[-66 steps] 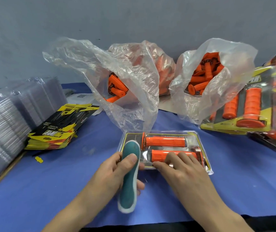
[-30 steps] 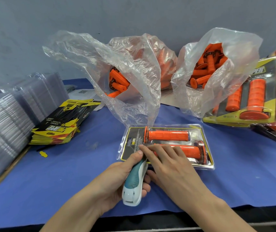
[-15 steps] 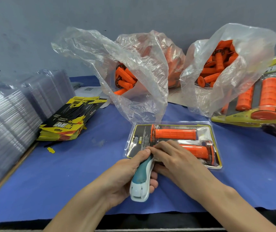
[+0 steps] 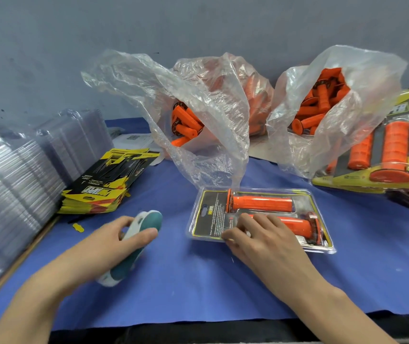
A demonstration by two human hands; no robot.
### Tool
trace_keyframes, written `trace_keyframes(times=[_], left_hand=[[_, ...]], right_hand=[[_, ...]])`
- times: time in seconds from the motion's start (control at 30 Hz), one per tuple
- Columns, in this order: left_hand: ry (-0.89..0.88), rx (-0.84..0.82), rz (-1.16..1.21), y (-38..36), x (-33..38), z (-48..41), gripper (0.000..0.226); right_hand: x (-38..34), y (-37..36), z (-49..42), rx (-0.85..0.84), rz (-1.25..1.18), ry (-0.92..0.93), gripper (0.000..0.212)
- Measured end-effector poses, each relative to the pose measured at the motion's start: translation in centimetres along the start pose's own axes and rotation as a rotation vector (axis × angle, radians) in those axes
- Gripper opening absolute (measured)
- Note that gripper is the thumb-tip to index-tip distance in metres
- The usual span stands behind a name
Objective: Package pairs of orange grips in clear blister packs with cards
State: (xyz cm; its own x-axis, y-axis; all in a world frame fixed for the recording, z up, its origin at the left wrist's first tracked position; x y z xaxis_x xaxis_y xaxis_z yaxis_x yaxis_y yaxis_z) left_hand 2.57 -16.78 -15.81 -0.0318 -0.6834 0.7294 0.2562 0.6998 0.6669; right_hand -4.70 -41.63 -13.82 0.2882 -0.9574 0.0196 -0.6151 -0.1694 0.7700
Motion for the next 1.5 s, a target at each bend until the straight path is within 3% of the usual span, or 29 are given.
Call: trace_keyframes(times=[0.1, 0.17, 0.23, 0.27, 0.33, 0.37, 0.43, 0.57, 0.63, 0.77, 1.07, 1.2, 1.5], left_hand=[[0.019, 0.242, -0.505, 1.5, -1.1, -1.4, 0.053], [0.041, 0.282, -0.632, 1.3, -1.2, -1.9, 0.06], [-0.014, 0.421, -0.757, 1.8, 0.3, -2.0, 0.064], [-0.121, 0.544, -0.725, 2.1, 1.8, -1.9, 0.061], [-0.371, 0.717, -0.364, 2.1, 4.6, -1.0, 0.047], [-0.456, 0.718, -0.11, 1.7, 5.6, -0.7, 0.042], [-0.493, 0.57, 0.318, -0.3, 7.2, -1.2, 0.047], [-0.45, 0.249, 0.801, -4.6, 9.3, -2.3, 0.05], [-0.454, 0.157, 0.804, -5.7, 10.0, -2.3, 0.05], [-0.515, 0.129, 0.621, -6.6, 10.0, -1.8, 0.037], [-0.449, 0.282, 0.531, -6.1, 8.9, -1.7, 0.031], [-0.517, 0.266, 0.469, -7.0, 11.2, -0.8, 0.035], [-0.668, 0.164, 0.473, -11.0, 22.4, 0.9, 0.036]], right_hand=[[-0.4, 0.6, -0.6, 0.07, 0.043, -0.014, 0.018], [-0.5, 1.7, -1.2, 0.13, 0.024, -0.035, 0.017], [-0.2, 3.7, -2.0, 0.217, -0.007, -0.073, 0.016], [0.2, 4.9, -2.4, 0.271, -0.038, -0.11, 0.016], [1.9, 7.6, -3.4, 0.363, -0.201, -0.246, 0.018], [3.2, 8.9, -3.9, 0.399, -0.323, -0.334, 0.018], [6.0, 10.7, -4.8, 0.458, -0.552, -0.498, 0.017], [9.3, 8.7, -5.5, 0.391, -1.096, -0.74, 0.03], [9.3, 4.9, -4.9, 0.245, -1.303, -0.894, 0.033], [9.2, -0.8, -2.4, 0.071, -1.365, -1.165, 0.032], [9.1, -2.0, -0.8, -0.074, -1.457, -1.145, 0.023], [10.1, -1.4, 0.3, -0.011, -1.46, -1.242, 0.024], [16.9, 7.3, 3.0, 0.209, -1.436, -1.201, 0.029]])
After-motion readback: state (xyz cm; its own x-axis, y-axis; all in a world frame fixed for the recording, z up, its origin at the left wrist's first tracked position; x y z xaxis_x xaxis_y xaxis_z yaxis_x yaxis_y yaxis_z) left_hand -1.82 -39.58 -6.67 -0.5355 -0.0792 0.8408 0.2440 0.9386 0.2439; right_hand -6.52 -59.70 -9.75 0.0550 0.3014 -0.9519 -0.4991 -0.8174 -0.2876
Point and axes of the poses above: each hand's wrist, its own z-axis away from the middle knuckle, its own y-axis out of the back of the hand, x = y × z, the point moved 8 cm from there along -z, towards the middle knuckle, and after that the axes turned 10 degrees about -y, right-handed, at the moved point
